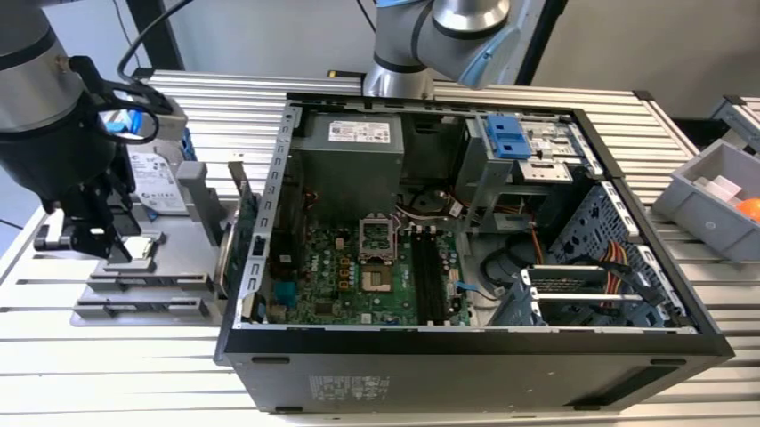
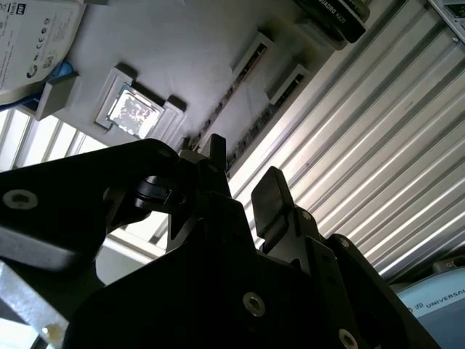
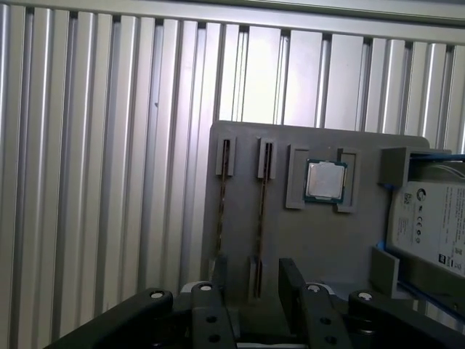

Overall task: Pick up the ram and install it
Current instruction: 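Pick up the ram and move it above insertion slot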

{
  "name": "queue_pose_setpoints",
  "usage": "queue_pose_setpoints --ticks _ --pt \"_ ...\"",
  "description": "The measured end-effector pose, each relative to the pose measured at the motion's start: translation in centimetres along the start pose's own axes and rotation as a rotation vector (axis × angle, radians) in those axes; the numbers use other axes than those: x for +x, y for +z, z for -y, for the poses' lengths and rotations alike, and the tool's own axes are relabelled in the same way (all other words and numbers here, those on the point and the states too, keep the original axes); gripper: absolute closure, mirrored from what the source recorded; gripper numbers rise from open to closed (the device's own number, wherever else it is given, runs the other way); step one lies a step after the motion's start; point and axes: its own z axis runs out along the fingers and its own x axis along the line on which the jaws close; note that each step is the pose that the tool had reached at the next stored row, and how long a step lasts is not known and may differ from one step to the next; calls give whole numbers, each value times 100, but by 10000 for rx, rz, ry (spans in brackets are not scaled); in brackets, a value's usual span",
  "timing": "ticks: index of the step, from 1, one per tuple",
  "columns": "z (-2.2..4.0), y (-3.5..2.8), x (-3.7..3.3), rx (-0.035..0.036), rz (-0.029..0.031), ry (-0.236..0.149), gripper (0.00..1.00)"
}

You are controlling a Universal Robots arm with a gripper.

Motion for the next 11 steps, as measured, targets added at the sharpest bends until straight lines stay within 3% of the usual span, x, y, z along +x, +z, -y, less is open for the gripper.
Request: queue_pose_setpoints --ticks 11 --pt "1 61 16 0 -10 21 0"
